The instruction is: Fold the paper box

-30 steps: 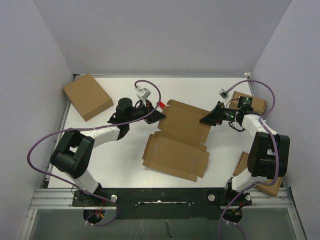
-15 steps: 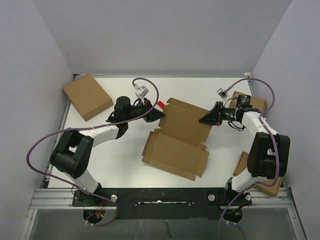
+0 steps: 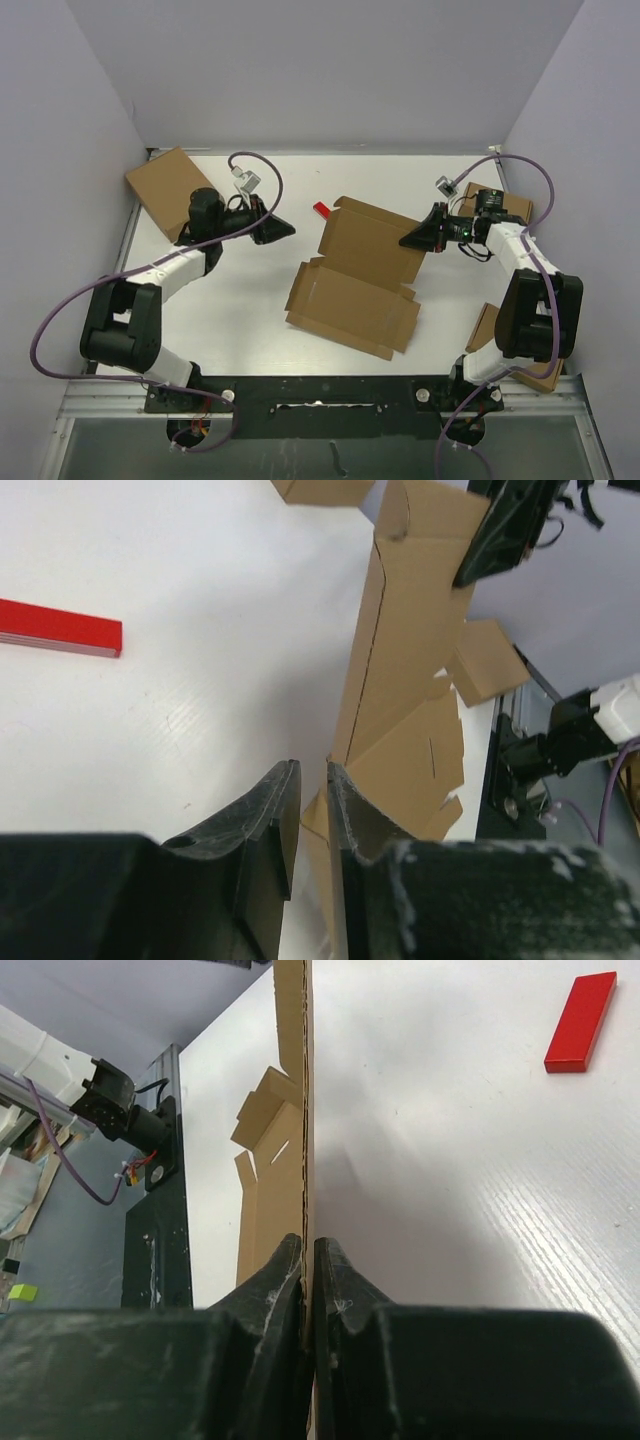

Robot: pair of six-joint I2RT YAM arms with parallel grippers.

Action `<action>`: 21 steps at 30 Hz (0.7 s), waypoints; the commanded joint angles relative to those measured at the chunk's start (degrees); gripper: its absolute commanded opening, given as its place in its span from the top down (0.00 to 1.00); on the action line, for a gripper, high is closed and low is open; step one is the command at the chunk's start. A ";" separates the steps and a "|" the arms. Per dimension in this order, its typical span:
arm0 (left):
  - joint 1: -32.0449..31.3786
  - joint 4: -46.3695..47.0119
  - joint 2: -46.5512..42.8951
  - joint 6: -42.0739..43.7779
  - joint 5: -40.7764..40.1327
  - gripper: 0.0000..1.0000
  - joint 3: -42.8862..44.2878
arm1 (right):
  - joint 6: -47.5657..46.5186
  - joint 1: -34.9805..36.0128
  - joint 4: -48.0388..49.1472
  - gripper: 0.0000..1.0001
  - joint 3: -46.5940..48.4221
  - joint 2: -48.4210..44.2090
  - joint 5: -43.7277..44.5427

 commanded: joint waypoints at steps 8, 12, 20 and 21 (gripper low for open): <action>-3.16 3.53 7.85 8.62 11.50 0.80 0.83 | -13.66 0.36 -11.03 1.00 5.25 -3.53 -4.22; -3.67 12.05 9.52 6.82 13.05 0.77 -1.18 | -20.07 0.45 -17.62 1.00 7.31 -4.21 -4.43; -4.22 27.58 8.67 2.50 16.38 0.77 -5.37 | -33.01 0.54 -31.32 1.00 13.04 -5.32 -5.75; -4.24 30.55 8.22 2.14 16.54 0.77 -6.25 | -35.05 0.49 -33.54 1.00 13.94 -5.39 -5.80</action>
